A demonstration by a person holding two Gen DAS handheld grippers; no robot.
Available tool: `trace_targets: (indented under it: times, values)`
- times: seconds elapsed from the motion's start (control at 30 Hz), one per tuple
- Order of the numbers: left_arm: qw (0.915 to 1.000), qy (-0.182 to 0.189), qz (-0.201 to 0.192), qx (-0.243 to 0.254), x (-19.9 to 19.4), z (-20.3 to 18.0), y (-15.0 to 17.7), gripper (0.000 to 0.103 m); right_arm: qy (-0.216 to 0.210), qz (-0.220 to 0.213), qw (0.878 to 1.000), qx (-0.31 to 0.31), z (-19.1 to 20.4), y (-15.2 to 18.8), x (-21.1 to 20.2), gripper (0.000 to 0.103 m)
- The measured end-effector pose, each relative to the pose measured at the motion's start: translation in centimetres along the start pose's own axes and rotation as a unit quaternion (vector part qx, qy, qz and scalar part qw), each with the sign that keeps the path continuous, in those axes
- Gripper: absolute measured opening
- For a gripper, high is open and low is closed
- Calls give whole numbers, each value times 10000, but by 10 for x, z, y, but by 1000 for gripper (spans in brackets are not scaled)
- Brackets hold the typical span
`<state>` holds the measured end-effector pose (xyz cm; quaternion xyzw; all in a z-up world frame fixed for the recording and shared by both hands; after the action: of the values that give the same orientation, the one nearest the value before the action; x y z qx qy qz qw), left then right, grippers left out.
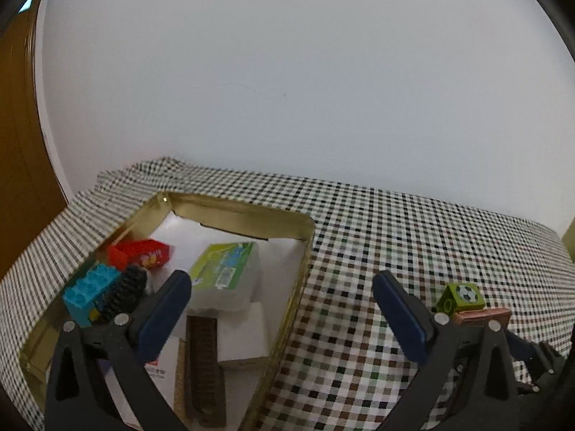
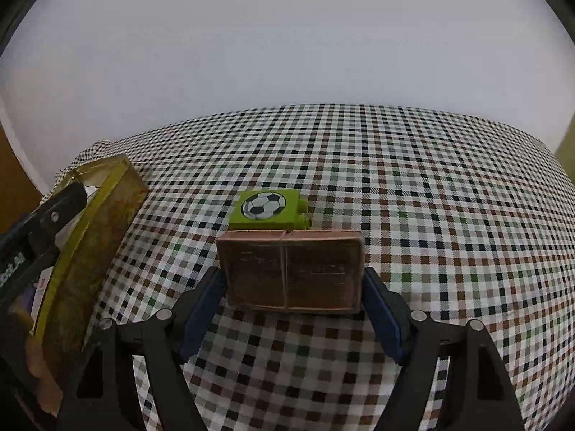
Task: Organize rigid objects
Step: 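Grasp the copper case with the right tool while the left tool grasps the football block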
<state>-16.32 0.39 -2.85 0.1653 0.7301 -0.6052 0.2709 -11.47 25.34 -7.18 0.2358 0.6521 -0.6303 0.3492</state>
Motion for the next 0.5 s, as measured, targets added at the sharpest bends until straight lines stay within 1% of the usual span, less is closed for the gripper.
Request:
trace_targets:
  times: [0.07,0.17,0.23,0.33,0.5]
  values:
    - [9999,9,29,100,3,-3,2,102,-29,13,10000,73,-2,-1,1,78]
    - [9995,2,-71,310,0,-10,5,102,-15,18,10000,53,0,-2,1,78]
    - [9992,29,-128,377,-4,-15,7,102,-112,-29,9998,137,-2,-1,-1,78]
    - [9992,22,-126,379,-2,-15,8,102,-310,-128,9988,359,-10,1,-6,77]
    - [9994,25,9,356,0,-17,10,102,-281,-180,9981,508,-18,7,-14,78]
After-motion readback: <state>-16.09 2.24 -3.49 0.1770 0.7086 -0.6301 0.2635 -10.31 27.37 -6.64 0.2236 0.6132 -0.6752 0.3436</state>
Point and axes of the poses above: each gripper's, at about its wrist camera, not at the fingertips, and x roughly the way its jaws point, z to its left, y to its underside, the point moved 5 cm from there along x, roughly the way its jaws point, and after that the axes turned 8 degrees about -x, right-handed, at the moved point
